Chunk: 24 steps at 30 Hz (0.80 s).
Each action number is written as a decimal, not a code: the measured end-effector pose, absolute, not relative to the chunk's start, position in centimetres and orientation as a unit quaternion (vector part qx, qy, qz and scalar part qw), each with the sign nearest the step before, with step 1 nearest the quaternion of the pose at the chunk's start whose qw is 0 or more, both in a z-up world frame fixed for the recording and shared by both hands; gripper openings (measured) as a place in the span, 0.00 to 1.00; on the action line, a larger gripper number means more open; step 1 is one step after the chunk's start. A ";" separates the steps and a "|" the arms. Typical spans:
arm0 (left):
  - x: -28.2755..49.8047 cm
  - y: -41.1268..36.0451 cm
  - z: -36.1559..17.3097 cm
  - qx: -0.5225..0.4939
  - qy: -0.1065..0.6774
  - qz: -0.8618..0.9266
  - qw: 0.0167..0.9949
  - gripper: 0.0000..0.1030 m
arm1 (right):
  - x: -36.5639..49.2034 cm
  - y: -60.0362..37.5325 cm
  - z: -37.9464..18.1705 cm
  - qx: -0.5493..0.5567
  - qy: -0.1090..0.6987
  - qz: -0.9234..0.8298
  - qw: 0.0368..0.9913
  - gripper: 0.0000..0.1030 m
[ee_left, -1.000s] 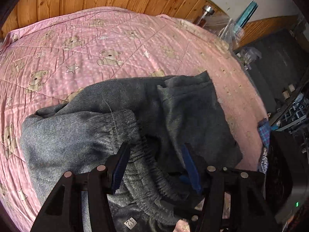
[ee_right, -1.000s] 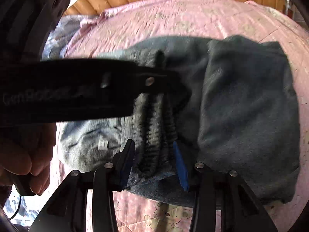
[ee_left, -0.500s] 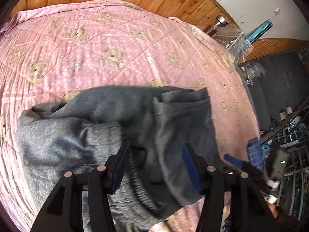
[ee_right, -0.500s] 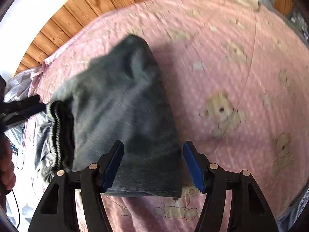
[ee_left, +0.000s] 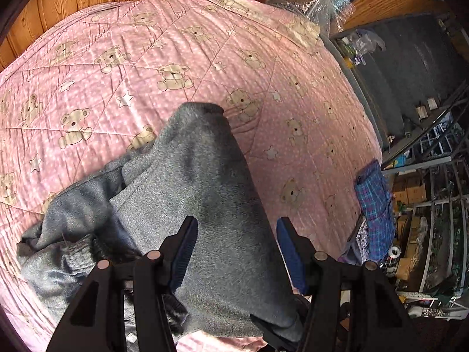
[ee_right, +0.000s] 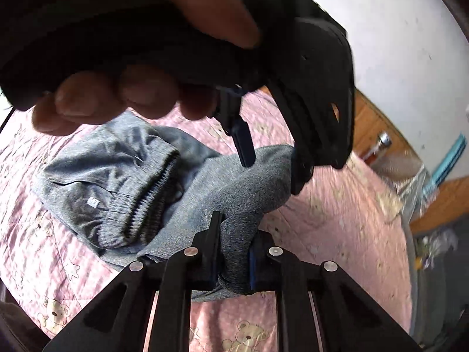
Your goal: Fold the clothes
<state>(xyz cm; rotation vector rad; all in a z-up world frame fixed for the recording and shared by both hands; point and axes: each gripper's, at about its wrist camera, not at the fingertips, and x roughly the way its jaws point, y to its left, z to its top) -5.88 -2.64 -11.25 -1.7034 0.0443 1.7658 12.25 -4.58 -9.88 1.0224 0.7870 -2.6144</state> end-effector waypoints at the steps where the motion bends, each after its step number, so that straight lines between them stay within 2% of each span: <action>1: -5.6 -3.5 -11.0 -0.655 0.023 0.675 0.338 0.57 | 12.4 -6.2 -9.5 0.333 0.284 -0.890 0.125 0.12; 4: -4.8 -8.1 -10.2 -0.648 0.014 0.684 0.334 0.57 | 13.7 -10.5 -8.5 0.298 0.314 -0.886 0.167 0.12; 6: -4.3 -12.4 -9.6 -0.627 -0.019 0.705 0.331 0.56 | 13.7 -13.5 -8.2 0.286 0.323 -0.879 0.202 0.12; 8: -3.4 -17.3 -9.6 -0.609 -0.067 0.721 0.325 0.29 | 13.8 -16.3 -8.8 0.284 0.333 -0.867 0.239 0.11; 13: -1.8 -29.5 -15.4 -0.606 -0.217 0.722 0.254 0.29 | 14.1 -23.0 -13.3 0.304 0.374 -0.823 0.301 0.11; 17: -0.5 -35.0 -21.7 -0.594 -0.312 0.709 0.219 0.29 | 13.8 -26.3 -17.5 0.349 0.385 -0.791 0.323 0.11; 19: -0.1 -36.3 -24.0 -0.588 -0.360 0.691 0.217 0.29 | 13.6 -26.9 -18.5 0.371 0.383 -0.776 0.336 0.25; 21: 0.1 -36.7 -24.8 -0.583 -0.375 0.687 0.218 0.29 | 13.1 -25.9 -17.0 0.393 0.345 -0.775 0.356 0.29; 23: 0.1 -36.5 -24.6 -0.578 -0.375 0.688 0.227 0.29 | 12.0 -23.0 -13.6 0.417 0.267 -0.788 0.366 0.35; 24: 0.0 -36.4 -24.3 -0.576 -0.374 0.689 0.231 0.29 | 11.3 -20.9 -11.7 0.424 0.221 -0.801 0.361 0.41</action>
